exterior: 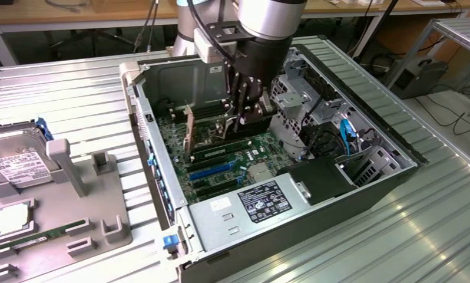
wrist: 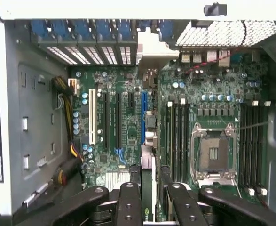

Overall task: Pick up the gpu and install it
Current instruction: 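Insert the gpu into the slot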

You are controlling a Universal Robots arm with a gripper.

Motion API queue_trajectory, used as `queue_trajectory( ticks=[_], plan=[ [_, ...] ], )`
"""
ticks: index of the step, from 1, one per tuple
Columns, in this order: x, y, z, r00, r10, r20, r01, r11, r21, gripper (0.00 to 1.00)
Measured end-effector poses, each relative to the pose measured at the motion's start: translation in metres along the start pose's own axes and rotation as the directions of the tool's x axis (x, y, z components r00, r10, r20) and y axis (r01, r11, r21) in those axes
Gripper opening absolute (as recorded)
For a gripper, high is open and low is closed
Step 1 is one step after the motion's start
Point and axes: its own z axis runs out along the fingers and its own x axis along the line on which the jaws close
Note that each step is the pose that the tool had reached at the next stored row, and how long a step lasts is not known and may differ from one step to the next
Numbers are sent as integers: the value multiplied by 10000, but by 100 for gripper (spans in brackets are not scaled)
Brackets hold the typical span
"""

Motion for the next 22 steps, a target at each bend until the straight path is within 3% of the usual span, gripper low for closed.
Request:
queue_trajectory(
  ticks=[8,15,22],
  plan=[
    [10,230,110,10000,0,-4,0,10000,86,26],
    [13,280,230,10000,38,-2,-38,9999,114,26],
    [46,277,357,10000,38,-2,-38,9999,126,26]
  ],
)
